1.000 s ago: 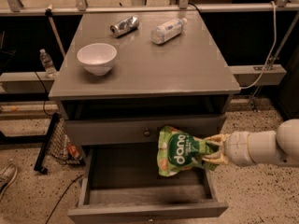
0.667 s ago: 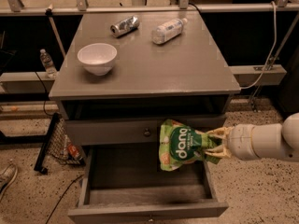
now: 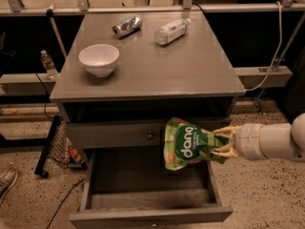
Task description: Pick green rice chip bag from middle drawer and place on counter
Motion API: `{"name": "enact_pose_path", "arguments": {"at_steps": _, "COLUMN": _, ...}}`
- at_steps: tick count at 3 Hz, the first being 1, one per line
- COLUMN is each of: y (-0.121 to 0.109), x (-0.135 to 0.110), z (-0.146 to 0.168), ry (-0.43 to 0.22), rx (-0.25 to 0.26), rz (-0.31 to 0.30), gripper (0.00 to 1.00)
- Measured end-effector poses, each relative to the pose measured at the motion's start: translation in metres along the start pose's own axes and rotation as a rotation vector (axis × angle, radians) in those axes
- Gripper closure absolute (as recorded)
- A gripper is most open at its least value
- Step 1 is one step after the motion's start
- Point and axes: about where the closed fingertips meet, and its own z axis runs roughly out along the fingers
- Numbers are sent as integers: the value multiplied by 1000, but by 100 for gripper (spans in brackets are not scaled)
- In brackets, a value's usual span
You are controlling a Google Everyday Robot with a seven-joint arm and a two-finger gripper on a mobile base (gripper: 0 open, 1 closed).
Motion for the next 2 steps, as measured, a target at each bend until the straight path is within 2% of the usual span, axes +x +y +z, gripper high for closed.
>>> {"name": "enact_pose_path", "arguments": {"at_steps": 2, "y": -47, "x": -24, "z": -43, "ry": 31, "rx": 104, "rz": -102, "gripper": 100}}
